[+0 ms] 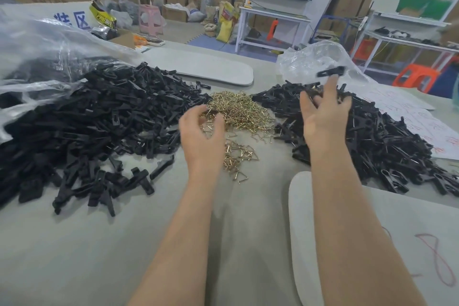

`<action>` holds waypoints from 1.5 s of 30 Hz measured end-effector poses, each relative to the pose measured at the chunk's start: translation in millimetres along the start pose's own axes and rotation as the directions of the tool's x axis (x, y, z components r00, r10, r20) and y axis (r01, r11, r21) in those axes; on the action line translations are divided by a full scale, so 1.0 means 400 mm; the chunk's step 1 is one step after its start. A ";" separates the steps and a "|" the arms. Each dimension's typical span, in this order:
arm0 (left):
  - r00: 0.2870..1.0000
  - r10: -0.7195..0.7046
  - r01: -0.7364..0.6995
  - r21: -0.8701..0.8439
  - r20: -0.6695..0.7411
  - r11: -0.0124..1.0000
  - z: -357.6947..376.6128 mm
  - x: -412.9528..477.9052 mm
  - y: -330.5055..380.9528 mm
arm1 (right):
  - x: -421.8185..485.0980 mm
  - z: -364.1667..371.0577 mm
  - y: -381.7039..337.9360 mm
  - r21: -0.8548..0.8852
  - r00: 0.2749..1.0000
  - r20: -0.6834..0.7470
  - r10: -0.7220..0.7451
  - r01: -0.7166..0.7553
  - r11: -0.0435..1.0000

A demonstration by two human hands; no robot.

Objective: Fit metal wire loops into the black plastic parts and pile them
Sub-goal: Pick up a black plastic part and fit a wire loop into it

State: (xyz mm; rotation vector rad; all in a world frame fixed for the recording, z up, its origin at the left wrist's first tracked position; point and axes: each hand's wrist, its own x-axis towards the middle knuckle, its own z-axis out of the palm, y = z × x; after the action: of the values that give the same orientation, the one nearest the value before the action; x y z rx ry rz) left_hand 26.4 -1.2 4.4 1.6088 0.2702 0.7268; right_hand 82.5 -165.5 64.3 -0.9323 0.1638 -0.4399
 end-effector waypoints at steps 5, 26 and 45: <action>0.883 -0.192 0.023 -0.370 -0.428 0.929 -0.036 0.032 0.008 | -0.119 0.077 0.178 -0.749 0.902 0.430 0.041 0.330 0.575; 0.989 -0.057 0.069 -0.081 0.133 0.994 -0.003 0.023 -0.026 | -0.145 0.047 0.163 -0.599 0.793 0.516 0.325 0.063 0.798; 0.909 -0.213 0.304 -0.219 0.359 0.927 0.037 -0.007 -0.043 | -0.144 -0.078 0.143 -0.680 0.903 0.429 -0.024 0.340 0.650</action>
State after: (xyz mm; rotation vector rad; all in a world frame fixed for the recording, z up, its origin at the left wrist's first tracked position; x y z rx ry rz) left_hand 37.0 -11.5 -13.2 1.3704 0.1304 0.2654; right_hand 37.5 -134.1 -3.0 -1.8582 -0.1396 -0.3663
